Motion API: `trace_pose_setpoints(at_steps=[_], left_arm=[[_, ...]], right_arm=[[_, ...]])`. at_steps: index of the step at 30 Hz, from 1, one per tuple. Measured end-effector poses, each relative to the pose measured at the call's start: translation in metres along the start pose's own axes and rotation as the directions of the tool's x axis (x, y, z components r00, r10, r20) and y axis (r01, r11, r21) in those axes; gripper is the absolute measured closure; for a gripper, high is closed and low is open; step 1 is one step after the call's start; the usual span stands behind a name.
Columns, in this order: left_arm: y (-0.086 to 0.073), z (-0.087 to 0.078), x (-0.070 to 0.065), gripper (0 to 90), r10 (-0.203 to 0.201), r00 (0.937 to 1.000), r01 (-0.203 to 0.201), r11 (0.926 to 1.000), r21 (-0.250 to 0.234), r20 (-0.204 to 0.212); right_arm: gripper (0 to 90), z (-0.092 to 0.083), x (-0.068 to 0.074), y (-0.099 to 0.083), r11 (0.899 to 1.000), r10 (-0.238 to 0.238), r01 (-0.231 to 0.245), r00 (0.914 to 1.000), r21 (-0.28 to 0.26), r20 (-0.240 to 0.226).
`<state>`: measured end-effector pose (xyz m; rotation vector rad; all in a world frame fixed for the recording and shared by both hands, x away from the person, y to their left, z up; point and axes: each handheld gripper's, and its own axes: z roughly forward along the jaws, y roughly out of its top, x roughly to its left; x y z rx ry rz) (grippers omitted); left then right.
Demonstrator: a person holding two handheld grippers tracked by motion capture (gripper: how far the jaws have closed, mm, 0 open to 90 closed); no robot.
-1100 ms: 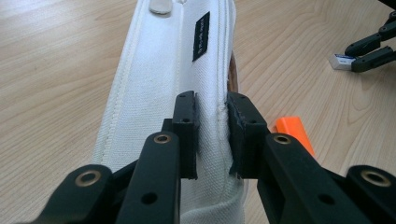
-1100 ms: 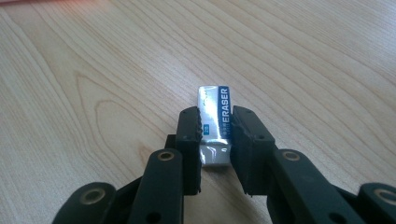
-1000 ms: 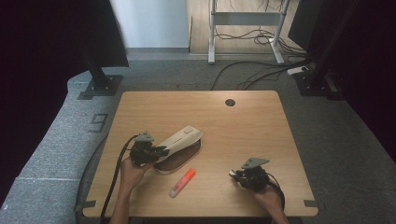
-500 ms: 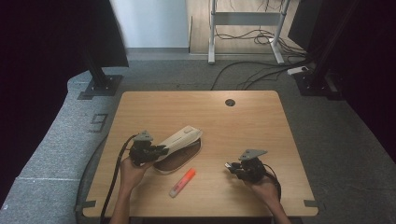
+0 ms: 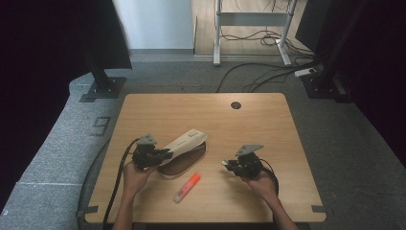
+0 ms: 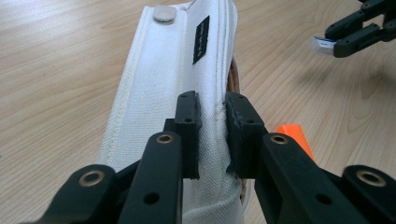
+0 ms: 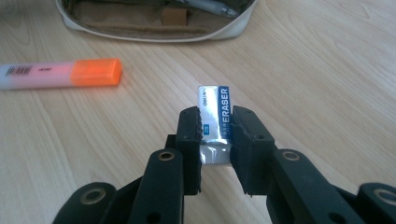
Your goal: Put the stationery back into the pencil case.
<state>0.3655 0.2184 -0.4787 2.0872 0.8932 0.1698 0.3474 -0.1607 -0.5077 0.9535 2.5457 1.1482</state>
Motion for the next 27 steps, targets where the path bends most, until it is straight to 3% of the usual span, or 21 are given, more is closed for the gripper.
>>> trace_pose_setpoints(at_steps=[27], left_arm=[[0.0, -0.003, 0.0, 76.5, -0.001, 0.9999, 0.001, 0.9998, -0.018, -0.012]], right_arm=[[72.1, 0.055, 0.0, 0.057, 0.999, -0.053, 0.053, 0.9982, 0.011, -0.028]])
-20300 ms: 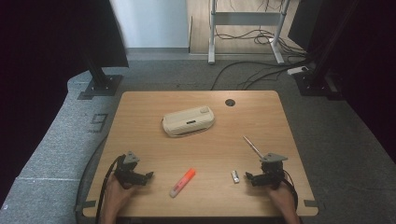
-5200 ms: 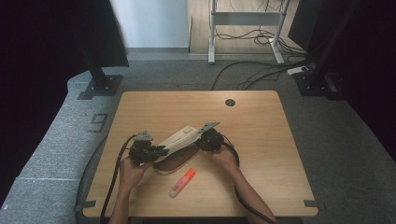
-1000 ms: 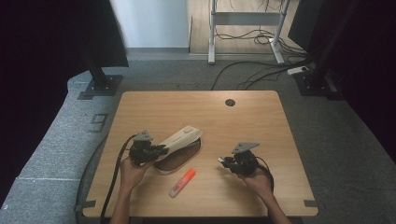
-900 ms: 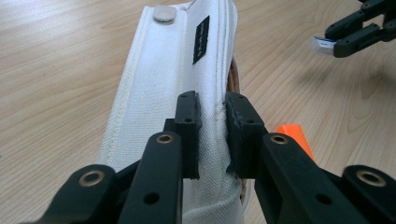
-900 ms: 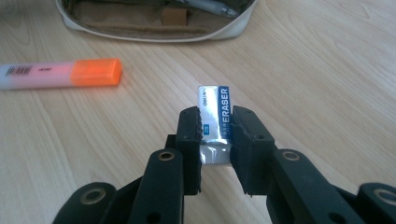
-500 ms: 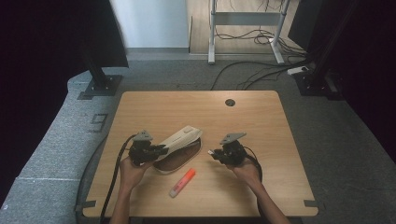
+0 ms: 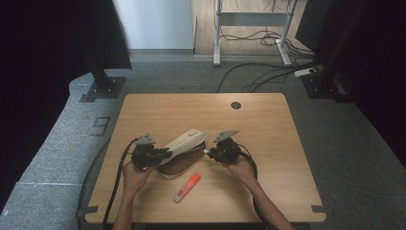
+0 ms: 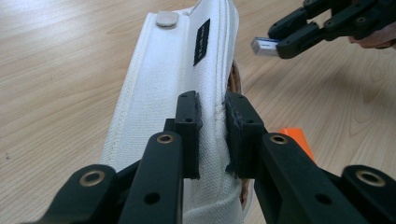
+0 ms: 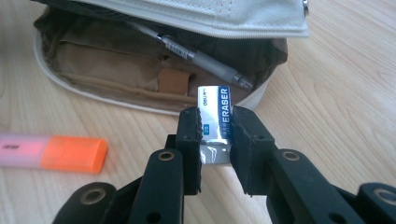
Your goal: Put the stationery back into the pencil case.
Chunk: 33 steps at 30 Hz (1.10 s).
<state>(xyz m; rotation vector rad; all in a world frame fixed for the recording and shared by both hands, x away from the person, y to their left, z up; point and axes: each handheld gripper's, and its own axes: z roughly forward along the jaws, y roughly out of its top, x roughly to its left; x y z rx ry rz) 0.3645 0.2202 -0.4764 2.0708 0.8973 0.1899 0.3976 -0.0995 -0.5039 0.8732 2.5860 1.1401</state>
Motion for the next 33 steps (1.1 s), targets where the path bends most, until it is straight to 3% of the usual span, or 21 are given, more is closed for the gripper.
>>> trace_pose_setpoints(at_steps=[23, 33], left_arm=[[0.0, -0.001, -0.001, 76.5, -0.002, 1.0, 0.002, 0.9999, -0.01, 0.006], [0.001, 0.0, -0.001, 76.6, -0.007, 0.9998, 0.007, 0.9998, -0.02, 0.018]], right_arm=[[72.0, 0.046, 0.002, 0.033, 0.999, -0.025, 0.024, 0.9995, 0.037, 0.021], [71.6, 0.061, 0.001, 0.038, 0.999, 0.001, -0.002, 0.9997, 0.036, 0.023]])
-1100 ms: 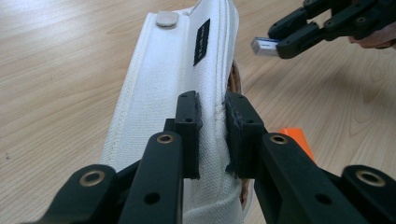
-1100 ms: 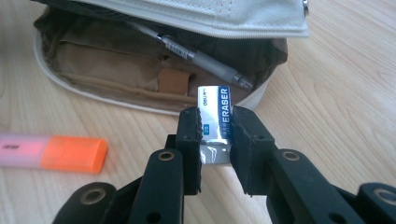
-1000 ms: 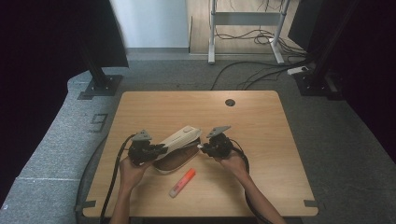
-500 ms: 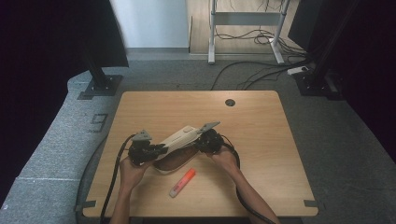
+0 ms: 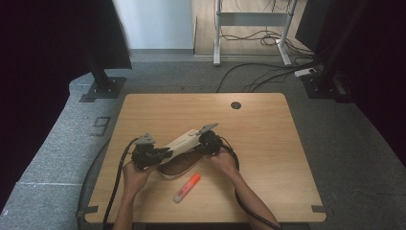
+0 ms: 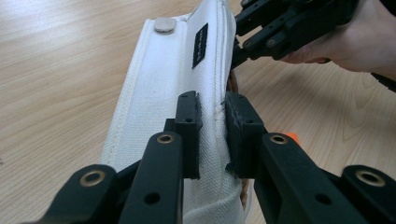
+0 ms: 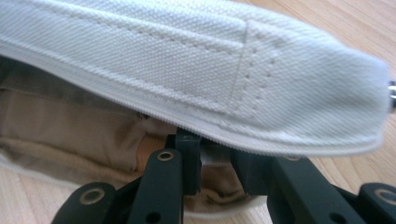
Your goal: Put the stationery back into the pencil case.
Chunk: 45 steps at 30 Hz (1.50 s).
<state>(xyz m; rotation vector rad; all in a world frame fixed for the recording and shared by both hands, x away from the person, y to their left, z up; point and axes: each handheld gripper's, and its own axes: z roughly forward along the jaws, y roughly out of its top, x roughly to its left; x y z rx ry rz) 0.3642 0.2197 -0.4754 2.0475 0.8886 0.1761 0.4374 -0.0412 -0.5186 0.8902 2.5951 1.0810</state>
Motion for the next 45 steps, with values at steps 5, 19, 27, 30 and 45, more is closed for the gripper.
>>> trace_pose_setpoints(at_steps=[5, 19, 27, 30, 45], left_arm=[[0.0, 0.0, 0.0, 76.6, -0.002, 1.0, 0.002, 1.0, 0.001, 0.002], [-0.001, 0.001, 0.002, 76.5, -0.007, 0.9999, 0.007, 1.0, 0.007, 0.01], [-0.002, 0.002, 0.002, 76.1, 0.0, 0.9999, 0.0, 0.9999, 0.015, 0.012], [-0.002, 0.002, 0.002, 76.1, 0.0, 0.9999, 0.0, 0.9999, 0.016, 0.012], [-0.002, 0.002, 0.001, 75.7, 0.007, 0.9999, -0.008, 0.9998, 0.02, 0.012]], right_arm=[[69.8, 0.005, -0.003, 0.0, 1.0, 0.009, -0.009, 0.9999, -0.011, -0.007], [47.9, -0.016, -0.001, -0.006, 1.0, -0.024, 0.024, 0.999, -0.013, -0.037], [31.7, -0.029, 0.011, -0.013, 0.997, -0.076, 0.076, 0.9953, -0.001, -0.059], [27.6, -0.033, 0.015, -0.017, 0.996, -0.094, 0.094, 0.993, -0.002, -0.072], [25.3, -0.049, 0.039, -0.037, 0.99, -0.141, 0.137, 0.9786, -0.035, -0.15]])
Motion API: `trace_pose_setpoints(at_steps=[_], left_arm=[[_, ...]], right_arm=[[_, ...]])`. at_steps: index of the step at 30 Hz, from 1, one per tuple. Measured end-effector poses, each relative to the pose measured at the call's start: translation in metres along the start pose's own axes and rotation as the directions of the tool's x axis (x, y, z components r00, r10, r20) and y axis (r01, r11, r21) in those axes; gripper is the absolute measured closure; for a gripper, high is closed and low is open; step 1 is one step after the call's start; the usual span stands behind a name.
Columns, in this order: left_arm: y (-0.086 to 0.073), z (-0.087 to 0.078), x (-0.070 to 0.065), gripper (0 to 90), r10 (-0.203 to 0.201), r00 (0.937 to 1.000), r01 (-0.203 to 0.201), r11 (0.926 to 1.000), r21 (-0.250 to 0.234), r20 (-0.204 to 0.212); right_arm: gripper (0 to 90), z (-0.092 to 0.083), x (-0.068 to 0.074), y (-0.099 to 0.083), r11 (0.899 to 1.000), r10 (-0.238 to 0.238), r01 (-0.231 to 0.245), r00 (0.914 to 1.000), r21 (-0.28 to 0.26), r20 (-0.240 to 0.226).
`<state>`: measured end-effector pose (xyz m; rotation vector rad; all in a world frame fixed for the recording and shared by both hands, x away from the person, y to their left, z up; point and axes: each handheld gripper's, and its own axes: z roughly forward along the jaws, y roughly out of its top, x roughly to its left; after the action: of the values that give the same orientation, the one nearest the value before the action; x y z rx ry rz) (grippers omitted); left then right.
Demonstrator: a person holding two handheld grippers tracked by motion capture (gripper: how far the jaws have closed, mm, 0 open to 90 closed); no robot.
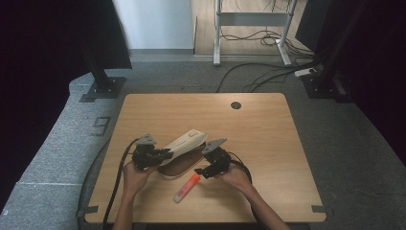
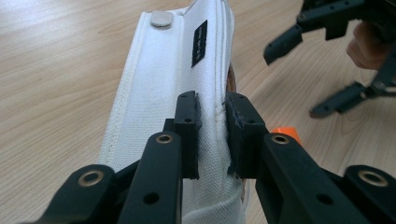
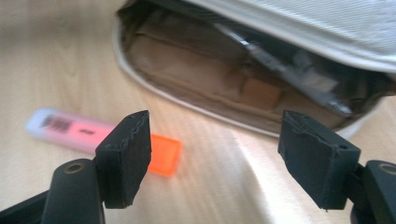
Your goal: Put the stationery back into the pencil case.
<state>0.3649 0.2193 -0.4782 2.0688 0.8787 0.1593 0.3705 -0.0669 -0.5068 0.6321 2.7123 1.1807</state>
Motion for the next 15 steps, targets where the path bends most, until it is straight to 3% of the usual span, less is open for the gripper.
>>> trace_pose_setpoints(at_steps=[7, 15], left_arm=[[0.0, 0.0, 0.0, 75.6, -0.002, 1.0, 0.002, 1.0, 0.001, 0.003], [0.0, 0.0, 0.0, 75.4, -0.004, 1.0, 0.004, 1.0, 0.004, 0.005]], right_arm=[[25.4, 0.002, 0.018, -0.003, 0.999, -0.03, 0.031, 0.9981, 0.012, -0.053], [25.3, 0.012, 0.029, -0.003, 0.998, -0.059, 0.062, 0.9931, 0.025, -0.101]])
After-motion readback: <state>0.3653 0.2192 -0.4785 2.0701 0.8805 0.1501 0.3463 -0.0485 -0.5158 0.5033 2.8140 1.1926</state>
